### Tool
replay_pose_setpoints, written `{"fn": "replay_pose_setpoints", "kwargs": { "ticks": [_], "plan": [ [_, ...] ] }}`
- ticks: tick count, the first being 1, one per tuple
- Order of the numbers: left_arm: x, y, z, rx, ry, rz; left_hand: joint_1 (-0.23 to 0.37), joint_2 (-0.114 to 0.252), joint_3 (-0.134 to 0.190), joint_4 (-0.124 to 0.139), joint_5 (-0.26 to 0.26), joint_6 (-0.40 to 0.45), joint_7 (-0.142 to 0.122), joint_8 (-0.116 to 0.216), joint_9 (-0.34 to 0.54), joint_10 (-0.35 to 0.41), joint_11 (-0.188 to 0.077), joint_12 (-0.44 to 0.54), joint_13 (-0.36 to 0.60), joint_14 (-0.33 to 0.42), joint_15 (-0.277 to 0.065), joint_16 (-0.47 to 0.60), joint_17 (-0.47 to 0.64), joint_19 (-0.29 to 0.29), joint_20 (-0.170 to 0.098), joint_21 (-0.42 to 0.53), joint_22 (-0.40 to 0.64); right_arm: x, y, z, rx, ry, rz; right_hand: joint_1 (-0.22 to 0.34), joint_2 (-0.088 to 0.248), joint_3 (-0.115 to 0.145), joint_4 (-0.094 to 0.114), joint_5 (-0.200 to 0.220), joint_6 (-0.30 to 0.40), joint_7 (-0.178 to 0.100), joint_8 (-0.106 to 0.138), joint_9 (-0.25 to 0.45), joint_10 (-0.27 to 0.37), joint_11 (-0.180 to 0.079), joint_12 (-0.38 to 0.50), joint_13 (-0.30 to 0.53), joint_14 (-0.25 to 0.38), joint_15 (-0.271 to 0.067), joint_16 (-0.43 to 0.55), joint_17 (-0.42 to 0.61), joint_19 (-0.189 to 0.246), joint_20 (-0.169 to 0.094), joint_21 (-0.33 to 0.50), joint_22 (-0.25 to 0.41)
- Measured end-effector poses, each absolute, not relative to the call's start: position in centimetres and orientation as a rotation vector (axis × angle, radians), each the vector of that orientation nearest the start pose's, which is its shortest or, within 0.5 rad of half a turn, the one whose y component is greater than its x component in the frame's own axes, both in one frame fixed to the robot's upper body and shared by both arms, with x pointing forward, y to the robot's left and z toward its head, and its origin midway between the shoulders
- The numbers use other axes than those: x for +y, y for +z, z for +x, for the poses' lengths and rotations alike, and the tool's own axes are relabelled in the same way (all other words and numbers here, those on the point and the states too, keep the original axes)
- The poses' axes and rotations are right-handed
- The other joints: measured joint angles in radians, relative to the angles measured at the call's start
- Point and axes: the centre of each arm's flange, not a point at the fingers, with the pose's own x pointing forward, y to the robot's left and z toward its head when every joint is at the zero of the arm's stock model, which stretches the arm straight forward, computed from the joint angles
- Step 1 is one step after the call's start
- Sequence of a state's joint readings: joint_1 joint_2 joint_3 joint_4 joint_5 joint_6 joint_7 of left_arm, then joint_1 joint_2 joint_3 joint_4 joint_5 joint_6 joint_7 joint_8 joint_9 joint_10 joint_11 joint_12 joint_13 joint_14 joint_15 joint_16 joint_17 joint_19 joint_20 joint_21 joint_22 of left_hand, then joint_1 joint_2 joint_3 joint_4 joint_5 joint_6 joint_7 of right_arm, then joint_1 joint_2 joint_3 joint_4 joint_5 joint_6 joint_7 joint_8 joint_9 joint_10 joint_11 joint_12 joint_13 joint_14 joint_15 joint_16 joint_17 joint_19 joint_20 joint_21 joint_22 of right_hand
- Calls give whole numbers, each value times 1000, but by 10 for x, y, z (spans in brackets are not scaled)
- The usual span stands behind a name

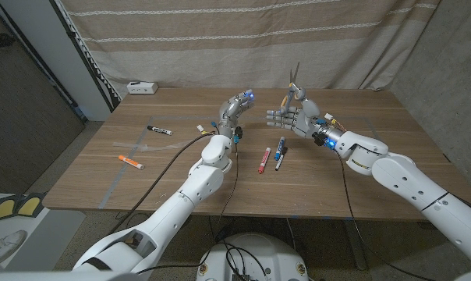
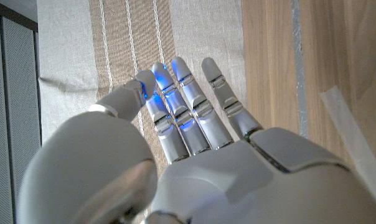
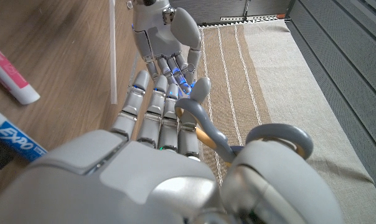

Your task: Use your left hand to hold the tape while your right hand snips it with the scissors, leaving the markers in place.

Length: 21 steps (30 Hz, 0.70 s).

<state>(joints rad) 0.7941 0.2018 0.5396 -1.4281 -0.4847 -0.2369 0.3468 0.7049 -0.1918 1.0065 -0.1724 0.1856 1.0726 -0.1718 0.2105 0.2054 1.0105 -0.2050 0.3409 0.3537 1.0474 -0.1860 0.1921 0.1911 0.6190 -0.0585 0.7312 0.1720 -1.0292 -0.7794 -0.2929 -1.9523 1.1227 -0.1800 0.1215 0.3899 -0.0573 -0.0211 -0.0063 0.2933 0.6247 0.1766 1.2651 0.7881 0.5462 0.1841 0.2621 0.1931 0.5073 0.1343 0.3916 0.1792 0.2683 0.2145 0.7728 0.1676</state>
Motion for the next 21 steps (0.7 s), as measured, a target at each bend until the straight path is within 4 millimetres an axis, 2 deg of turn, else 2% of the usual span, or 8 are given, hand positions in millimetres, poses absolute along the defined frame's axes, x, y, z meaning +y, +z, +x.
{"fn": "replay_pose_setpoints", "kwargs": {
  "ticks": [3, 6, 10, 16, 21],
  "plan": [
    [103, 7, 627, -645, -155, -167, -58, -6, -14, -5, 0, -40, 5, -3, 2, -30, 1, -55, -35, -90, 34, -15, -12, -9, -1, -35, 0, -210, 8, 534, -348, 711, 179, 0, 0, -1, -1, 0, 0, 0, -4, -6, -4, 4, 0, 0, 0, 0, -4, 0, 0, 0, -4, 0],
    [105, 8, 627, -644, -136, -129, -88, -9, -29, -8, -1, -68, 12, -7, 2, -51, 2, -84, -52, -140, 56, -15, -15, -9, -1, -53, 0, -210, 8, 534, -348, 713, 178, 4, 4, -1, -1, 0, 0, 0, -8, -6, -5, 5, 0, 0, 0, 0, -4, 0, 9, 2, -8, 2],
    [106, 6, 629, -629, -116, -94, -117, -10, -47, -12, -5, -91, 19, -7, 2, -73, 9, -109, -68, -185, 72, -15, -17, -13, 3, -71, 0, -211, 8, 534, -348, 713, 177, 4, 4, -1, -1, 0, 0, 0, -8, -6, -5, 5, 0, 0, 0, 0, -11, 0, 9, 2, -15, 3],
    [111, 10, 627, -635, -109, -29, -139, -13, -78, -13, -5, -114, 31, -7, 2, -90, 26, -128, -90, -247, 93, -15, -19, -66, 6, -120, -3, -211, 8, 534, -347, 719, 178, 4, 4, -4, -4, 0, 0, 0, -8, -6, -5, 5, -8, 0, 0, 0, -18, 0, 13, -2, -19, 3],
    [113, 10, 628, -639, -102, 34, -160, -5, -104, -8, -5, -140, 56, -11, 2, -120, 52, -139, -103, -301, 106, -15, -19, -116, 11, -161, -2, -211, 7, 534, -347, 721, 179, 8, 8, -5, -5, 0, 0, 0, -8, -9, -5, 5, -8, 0, -6, 5, -23, 0, 13, -2, -30, 3]
  ]
}}
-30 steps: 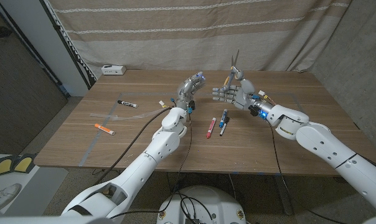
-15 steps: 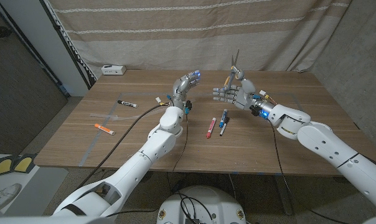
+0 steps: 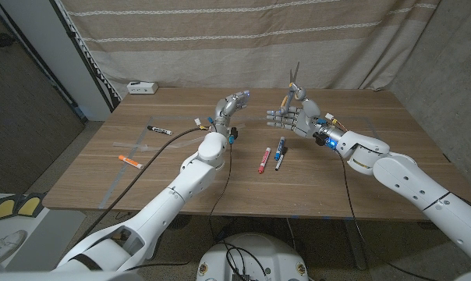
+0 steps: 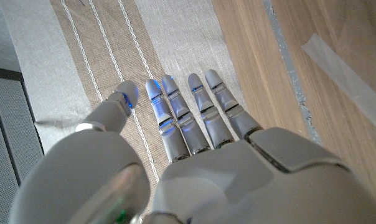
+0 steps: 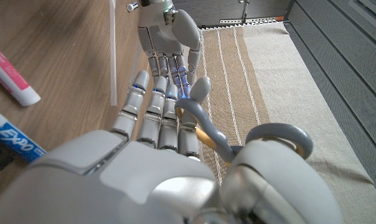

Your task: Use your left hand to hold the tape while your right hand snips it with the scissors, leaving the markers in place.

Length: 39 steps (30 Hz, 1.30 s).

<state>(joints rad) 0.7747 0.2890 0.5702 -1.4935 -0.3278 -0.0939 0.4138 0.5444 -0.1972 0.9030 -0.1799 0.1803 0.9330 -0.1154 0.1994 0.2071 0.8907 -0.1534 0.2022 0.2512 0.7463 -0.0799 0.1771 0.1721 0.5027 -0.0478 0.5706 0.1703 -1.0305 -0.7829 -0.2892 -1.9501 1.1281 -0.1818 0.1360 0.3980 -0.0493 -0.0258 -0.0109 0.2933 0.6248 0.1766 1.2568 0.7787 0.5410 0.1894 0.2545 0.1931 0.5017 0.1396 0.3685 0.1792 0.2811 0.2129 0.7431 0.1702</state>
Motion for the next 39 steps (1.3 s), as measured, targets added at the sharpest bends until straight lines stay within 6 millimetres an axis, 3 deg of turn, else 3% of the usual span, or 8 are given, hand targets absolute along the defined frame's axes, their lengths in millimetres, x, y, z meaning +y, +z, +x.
{"fn": "replay_pose_setpoints", "kwargs": {
  "ticks": [9, 16, 19, 30, 35, 39],
  "plan": [
    [114, 11, 627, -653, -79, 181, -77, 14, -55, 20, 0, -98, 31, -8, 5, -91, 48, -8, -16, -81, 16, 0, 3, -50, 0, -62, 0, -211, 6, 535, -345, 723, 183, -6, 5, 0, 0, 0, -8, 0, 0, 7, -6, 6, -2, 0, 6, 5, -7, 1, 5, 5, -8, 0],
    [115, 11, 626, -655, -73, 282, -97, 24, -69, 17, 0, -171, 34, -8, 5, -181, 71, -14, -24, -166, 24, 0, 6, -105, 23, -113, 0, -212, 6, 536, -346, 724, 188, -6, 5, -3, -3, 0, -9, -2, 0, 15, -5, 5, -8, 0, 6, 5, -14, 5, 10, 0, -15, 0],
    [116, 12, 625, -655, -73, 325, -103, 31, -74, 21, 0, -185, 43, -8, 5, -217, 82, -22, -28, -198, 27, -4, 7, -123, 15, -131, 0, -212, 6, 536, -347, 725, 190, -6, 5, -3, -3, 0, -9, -2, 0, 16, -5, 5, -8, 0, 5, 5, -15, 5, 10, 0, -19, 0],
    [117, 12, 620, -659, -18, 472, -132, 52, -83, 31, 0, -180, 61, -3, 5, -213, 87, -8, -28, -199, 29, 6, 7, -126, 12, -142, 1, -213, 5, 537, -350, 725, 195, 0, 10, -3, -3, 0, -11, 0, 0, 21, -5, 5, -8, 0, 5, 5, -21, 5, 14, 3, -31, 0],
    [118, 12, 617, -651, 64, 580, -135, 67, -77, 37, 0, -132, 62, 16, 5, -174, 72, 9, -33, -149, 24, 23, 7, -112, 4, -143, 5, -213, 5, 538, -349, 725, 198, 0, 10, 0, -6, 0, -11, 0, 0, 21, -5, 5, -8, 0, 8, 3, -25, 5, 21, 3, -37, 0],
    [121, 12, 615, -650, 130, 665, -133, 69, -69, 34, 0, -126, 62, 16, 2, -170, 75, 9, -33, -144, 26, 23, 7, -108, 1, -150, 5, -213, 5, 538, -351, 726, 201, 4, 14, -3, -11, 0, -14, -3, 5, 25, -5, 5, -15, 0, 8, 3, -25, 5, 23, 2, -39, 0]
  ]
}}
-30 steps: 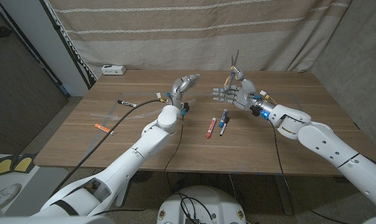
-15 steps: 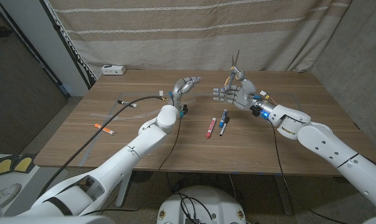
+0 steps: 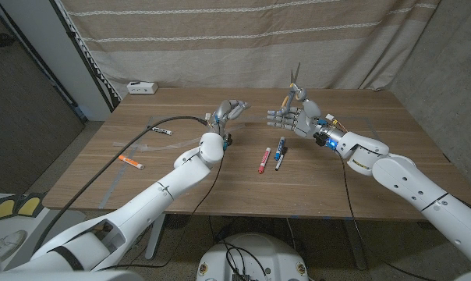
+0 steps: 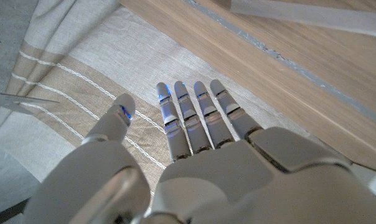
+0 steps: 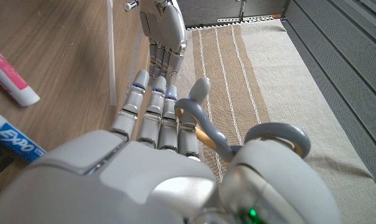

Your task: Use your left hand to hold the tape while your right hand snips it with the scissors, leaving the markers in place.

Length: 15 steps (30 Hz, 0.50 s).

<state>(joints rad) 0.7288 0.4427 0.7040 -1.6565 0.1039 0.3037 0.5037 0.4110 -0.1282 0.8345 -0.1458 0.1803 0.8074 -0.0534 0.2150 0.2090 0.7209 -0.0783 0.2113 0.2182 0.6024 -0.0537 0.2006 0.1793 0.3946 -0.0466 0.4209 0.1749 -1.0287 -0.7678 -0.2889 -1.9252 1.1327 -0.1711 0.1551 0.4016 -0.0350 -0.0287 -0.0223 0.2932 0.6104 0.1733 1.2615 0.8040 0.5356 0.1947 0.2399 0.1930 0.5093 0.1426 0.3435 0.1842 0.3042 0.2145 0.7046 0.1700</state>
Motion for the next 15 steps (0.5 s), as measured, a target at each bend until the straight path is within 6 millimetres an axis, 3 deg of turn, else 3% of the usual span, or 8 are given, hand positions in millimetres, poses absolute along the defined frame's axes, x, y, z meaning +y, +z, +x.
{"fn": "replay_pose_setpoints", "kwargs": {
  "ticks": [7, 15],
  "plan": [
    [124, 13, 611, -640, 224, 794, 4, 4, 5, -3, 0, 0, 0, 0, 0, -13, 20, 0, -5, 5, -5, 0, -3, 16, 2, 0, 0, -212, 6, 540, -354, 732, 203, 0, 0, 0, 0, 0, 0, 0, 0, 1, 0, 0, 0, 0, 0, 0, -7, 0, 0, 0, -9, 0],
    [126, 14, 609, -629, 275, 865, 4, 4, 9, -7, 0, 0, 0, 0, 0, -9, 23, 0, -7, 16, -5, 0, -7, 18, 4, -7, 0, -210, 7, 541, -354, 734, 204, -4, 4, 0, 0, 0, -4, 3, 0, 1, 0, 0, 0, 0, 0, 0, -15, 0, 0, 0, -17, 0]
  ]
}}
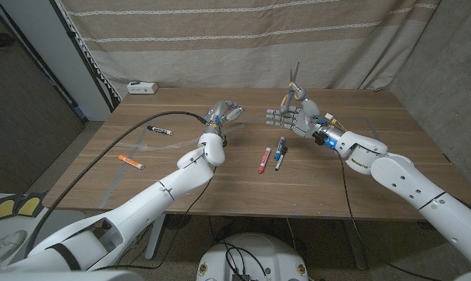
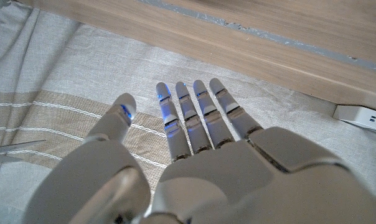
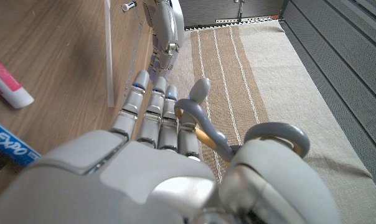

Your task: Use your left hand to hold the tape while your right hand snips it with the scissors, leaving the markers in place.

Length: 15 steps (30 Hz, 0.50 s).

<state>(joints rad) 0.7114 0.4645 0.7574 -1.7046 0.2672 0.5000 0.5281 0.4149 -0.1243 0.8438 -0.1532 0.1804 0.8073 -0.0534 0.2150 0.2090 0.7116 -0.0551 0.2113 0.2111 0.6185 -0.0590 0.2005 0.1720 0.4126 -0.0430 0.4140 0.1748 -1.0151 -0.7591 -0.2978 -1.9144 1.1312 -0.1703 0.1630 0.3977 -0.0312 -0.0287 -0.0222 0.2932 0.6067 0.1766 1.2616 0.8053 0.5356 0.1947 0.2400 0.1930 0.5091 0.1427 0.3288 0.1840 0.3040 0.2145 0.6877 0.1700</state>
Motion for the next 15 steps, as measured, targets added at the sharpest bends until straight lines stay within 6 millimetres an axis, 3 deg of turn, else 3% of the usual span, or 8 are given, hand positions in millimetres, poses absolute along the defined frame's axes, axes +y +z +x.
{"fn": "replay_pose_setpoints", "kwargs": {
  "ticks": [10, 15],
  "plan": [
    [124, 14, 612, -621, 279, 929, 0, 0, 0, 0, 0, 11, 0, 0, 0, -2, 13, -5, -6, -6, -1, -7, 0, 0, 0, -11, -3, -209, 7, 541, -354, 735, 205, 5, 5, -4, -4, 0, -2, -2, 0, 4, -6, -6, -5, 0, 4, -4, -7, 0, 9, 2, -11, 0],
    [123, 12, 615, -619, 268, 952, 0, 0, 0, 0, 0, 10, -2, -1, 0, -41, 2, -16, -11, -85, 7, -28, 0, -27, -1, -38, -3, -209, 7, 542, -356, 736, 205, 5, 5, -4, -4, 0, -3, -3, 0, 7, -6, -6, -5, 0, 4, -4, -8, 0, 9, 2, -15, 0]
  ]
}}
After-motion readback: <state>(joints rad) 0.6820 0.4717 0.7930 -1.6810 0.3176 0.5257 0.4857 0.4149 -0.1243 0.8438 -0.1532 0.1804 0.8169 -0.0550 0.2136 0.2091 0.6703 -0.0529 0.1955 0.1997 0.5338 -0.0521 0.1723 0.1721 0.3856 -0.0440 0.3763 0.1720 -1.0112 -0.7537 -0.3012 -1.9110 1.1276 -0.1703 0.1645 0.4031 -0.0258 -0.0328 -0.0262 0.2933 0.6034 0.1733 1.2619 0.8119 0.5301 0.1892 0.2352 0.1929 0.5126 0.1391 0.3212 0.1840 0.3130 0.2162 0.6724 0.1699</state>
